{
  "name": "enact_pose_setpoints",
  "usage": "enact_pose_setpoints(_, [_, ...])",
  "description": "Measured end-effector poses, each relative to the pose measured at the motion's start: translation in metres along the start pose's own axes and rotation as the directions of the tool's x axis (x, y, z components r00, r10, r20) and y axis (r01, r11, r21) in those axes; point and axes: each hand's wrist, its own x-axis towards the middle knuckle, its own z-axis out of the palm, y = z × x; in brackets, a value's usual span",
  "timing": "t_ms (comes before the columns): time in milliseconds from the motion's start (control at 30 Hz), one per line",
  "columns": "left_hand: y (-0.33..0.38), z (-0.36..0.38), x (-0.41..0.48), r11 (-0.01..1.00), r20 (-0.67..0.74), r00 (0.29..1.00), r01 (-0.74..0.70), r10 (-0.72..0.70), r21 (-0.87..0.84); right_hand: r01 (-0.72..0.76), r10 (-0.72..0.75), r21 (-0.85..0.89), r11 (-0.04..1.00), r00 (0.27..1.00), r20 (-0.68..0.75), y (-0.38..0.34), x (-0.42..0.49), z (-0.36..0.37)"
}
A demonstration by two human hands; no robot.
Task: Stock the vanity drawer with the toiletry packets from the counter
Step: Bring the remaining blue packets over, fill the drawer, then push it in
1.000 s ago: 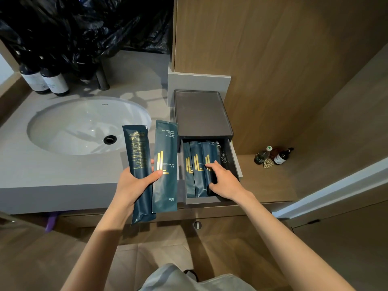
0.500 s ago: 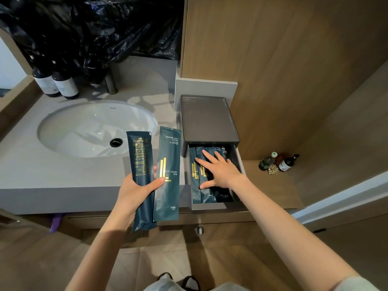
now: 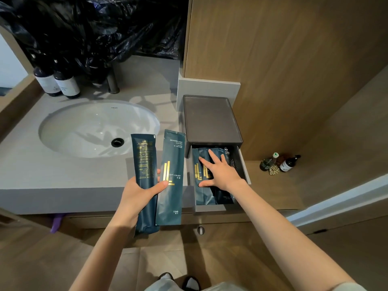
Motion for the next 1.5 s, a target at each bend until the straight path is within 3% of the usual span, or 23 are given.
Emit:
enact_pose_setpoints(133, [0.002,0.002,0.000,1.000,0.010,1.000,0.000,0.000,-0.003,-0.031,0.029,0.104,0.994,0.999,0.021,-0.005,-0.006,-0.004])
enact_pose_setpoints(233, [0.006,0.005,-0.001,1.000,0.010,1.000,-0.007,0.007,-0.013,0.045,0.016,0.356,0.933,0.986,-0.169,-0.013,-0.025,-0.016])
enact_pose_setpoints(300, [0.008,0.008,-0.001,0.999,0.003,1.000,-0.007,0.007,-0.035,0.114,0.071,0.577,0.809,0.955,-0.288,-0.021,-0.043,-0.024])
enact_pose_setpoints(400, [0.011,0.017,0.000,0.996,0.004,1.000,0.003,-0.003,-0.087,0.152,0.123,0.824,0.546,0.958,-0.258,-0.035,-0.070,-0.029])
enact_pose_setpoints(533, [0.012,0.039,-0.002,0.996,0.040,0.999,0.028,-0.024,-0.084,0.168,0.170,0.920,0.353,0.956,-0.240,-0.043,-0.087,-0.022])
enact_pose_setpoints(667, [0.011,0.060,-0.005,1.000,0.143,0.989,0.025,-0.026,0.013,0.143,0.300,0.927,0.347,0.919,-0.254,-0.029,-0.093,-0.017])
enact_pose_setpoints(833, [0.010,0.086,-0.007,0.993,0.249,0.963,0.087,-0.105,0.080,0.037,0.364,0.971,0.235,0.923,-0.124,0.000,-0.105,-0.010])
enact_pose_setpoints(967, [0.003,0.113,-0.001,0.978,0.302,0.940,0.106,-0.156,0.178,-0.053,0.425,0.937,0.346,0.899,-0.106,0.027,-0.108,-0.004])
enact_pose_setpoints(1233, [-0.003,0.157,0.034,0.971,0.168,0.977,0.095,-0.134,0.218,-0.032,0.367,0.722,0.691,0.876,-0.313,0.072,-0.097,0.001])
enact_pose_setpoints(1500, [0.001,0.177,0.055,0.976,0.148,0.980,0.102,-0.131,0.193,0.023,0.296,0.681,0.732,0.889,-0.348,0.091,-0.088,0.002])
